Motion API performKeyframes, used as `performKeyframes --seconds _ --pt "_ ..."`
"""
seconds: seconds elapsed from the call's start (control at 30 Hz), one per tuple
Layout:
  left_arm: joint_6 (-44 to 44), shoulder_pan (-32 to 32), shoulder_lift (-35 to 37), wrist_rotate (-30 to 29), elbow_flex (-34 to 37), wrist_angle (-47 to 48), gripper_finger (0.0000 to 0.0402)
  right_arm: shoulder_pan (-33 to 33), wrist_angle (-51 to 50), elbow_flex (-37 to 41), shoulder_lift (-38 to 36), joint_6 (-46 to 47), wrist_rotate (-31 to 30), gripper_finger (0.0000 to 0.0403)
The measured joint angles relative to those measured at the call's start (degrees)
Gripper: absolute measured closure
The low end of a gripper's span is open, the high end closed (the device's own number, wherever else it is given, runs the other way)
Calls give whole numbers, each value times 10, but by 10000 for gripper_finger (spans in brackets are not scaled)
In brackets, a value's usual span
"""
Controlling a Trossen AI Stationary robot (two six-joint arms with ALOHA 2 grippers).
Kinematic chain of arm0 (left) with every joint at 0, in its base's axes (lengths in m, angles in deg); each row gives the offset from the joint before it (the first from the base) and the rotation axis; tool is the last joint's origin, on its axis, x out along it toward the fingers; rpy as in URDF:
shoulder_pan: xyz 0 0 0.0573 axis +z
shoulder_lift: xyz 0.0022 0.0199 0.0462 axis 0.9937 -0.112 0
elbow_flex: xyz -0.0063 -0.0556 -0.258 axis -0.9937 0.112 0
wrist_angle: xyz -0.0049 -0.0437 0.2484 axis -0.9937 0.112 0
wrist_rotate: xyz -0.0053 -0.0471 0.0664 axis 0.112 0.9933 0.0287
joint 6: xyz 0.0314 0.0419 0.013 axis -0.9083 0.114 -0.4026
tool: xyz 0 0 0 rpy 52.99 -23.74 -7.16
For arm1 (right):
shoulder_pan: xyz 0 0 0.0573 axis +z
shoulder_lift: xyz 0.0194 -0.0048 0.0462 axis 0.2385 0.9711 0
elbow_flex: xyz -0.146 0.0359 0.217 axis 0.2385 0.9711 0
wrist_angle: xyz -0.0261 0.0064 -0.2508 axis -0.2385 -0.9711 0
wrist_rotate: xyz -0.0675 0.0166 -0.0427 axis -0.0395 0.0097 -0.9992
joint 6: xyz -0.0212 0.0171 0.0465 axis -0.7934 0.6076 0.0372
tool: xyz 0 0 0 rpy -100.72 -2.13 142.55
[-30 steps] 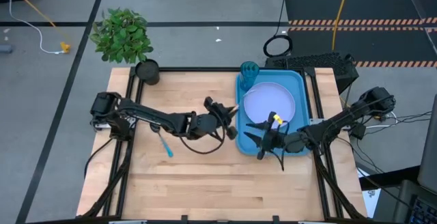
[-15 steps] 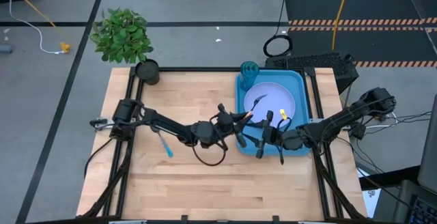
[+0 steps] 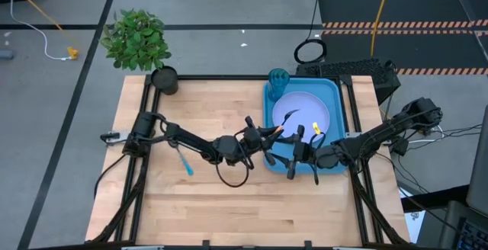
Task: Pick and place plate/cup/fork/spoon on tray
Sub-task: Put the brown fork on the blue table tray under the purple plate
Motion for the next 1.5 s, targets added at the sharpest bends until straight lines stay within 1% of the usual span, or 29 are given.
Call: performKeyframes --seconds 0.13,0.3,0.5,0.6,0.67,0.83,0.9,0.97,1.07,1.27,1.4,1.5 --pt "-9 -4 0 0 0 -8 362 0 -10 0 -9 17 5 174" --pt "-15 -6 1 0 0 -13 359 0 -30 0 -25 18 5 170" --pt "-12 -11 2 11 0 -19 362 -2 -49 0 -35 21 15 171" --pt "-13 -12 2 24 0 -42 361 -2 -55 0 -35 18 14 171" --pt "-6 -13 2 41 0 -43 360 -5 -47 0 -33 12 25 171" --pt "13 -12 2 77 0 -41 362 -6 -6 0 -33 -7 89 172" --pt "15 -12 2 89 0 -41 362 -6 0 0 -33 -17 94 176" --pt "15 -12 2 95 0 -41 360 -6 9 0 -33 -19 112 187" --pt "17 -13 2 112 0 -46 362 -6 32 0 -30 -21 136 216" --pt "4 -15 2 124 0 -46 359 -11 46 1 -25 -25 147 302" --pt "-11 -14 2 149 0 -46 358 -13 47 1 -25 -17 154 362" --pt "-30 -14 3 153 0 -41 356 -12 46 1 -26 -24 156 367"
